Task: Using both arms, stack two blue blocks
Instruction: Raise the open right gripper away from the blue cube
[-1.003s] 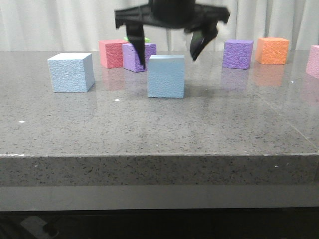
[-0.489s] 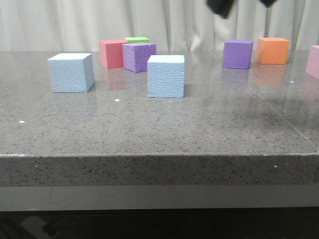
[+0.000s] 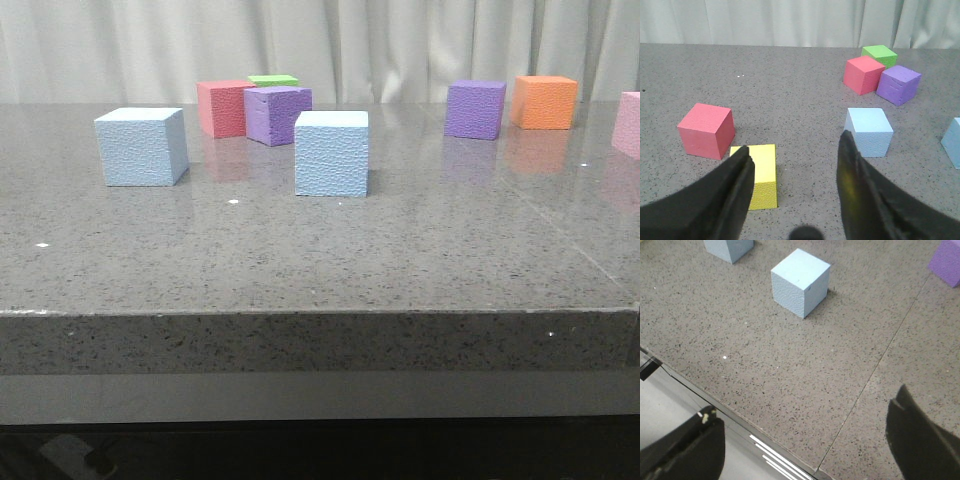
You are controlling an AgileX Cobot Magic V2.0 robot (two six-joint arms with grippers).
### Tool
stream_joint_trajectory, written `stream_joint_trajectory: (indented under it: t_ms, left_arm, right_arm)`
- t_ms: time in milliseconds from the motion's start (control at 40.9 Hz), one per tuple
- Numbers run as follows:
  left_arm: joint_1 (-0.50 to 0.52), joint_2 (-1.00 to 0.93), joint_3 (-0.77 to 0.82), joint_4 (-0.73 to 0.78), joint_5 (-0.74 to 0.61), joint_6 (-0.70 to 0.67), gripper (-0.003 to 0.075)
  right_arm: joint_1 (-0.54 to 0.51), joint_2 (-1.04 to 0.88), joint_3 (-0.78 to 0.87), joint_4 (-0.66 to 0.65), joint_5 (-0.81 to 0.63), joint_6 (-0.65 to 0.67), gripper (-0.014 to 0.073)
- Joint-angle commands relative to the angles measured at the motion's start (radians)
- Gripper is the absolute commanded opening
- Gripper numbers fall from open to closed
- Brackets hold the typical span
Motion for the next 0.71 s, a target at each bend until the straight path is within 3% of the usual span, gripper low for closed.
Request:
stream_joint_trajectory:
  t_ms: [0, 416, 685]
  left_arm:
    - [-0.002, 0.009, -0.027, 0.0, -0.083, -0.008, 0.0365]
    - [-0.002, 0.049, -0.034, -0.006, -0.173, 0.001, 0.0373]
    - [-0.065, 0.236, -0.193, -0.006, -0.093, 0.117, 0.0538]
  right_arm:
    - [-0.008, -0.028, -0.019, 0.011, -0.085, -0.011, 0.0655]
    - [-0.008, -0.031, -0.019, 0.011, -0.062, -0.011, 0.0655]
    - [-0.008, -0.031, -0.019, 0.011, -0.062, -0.011, 0.0655]
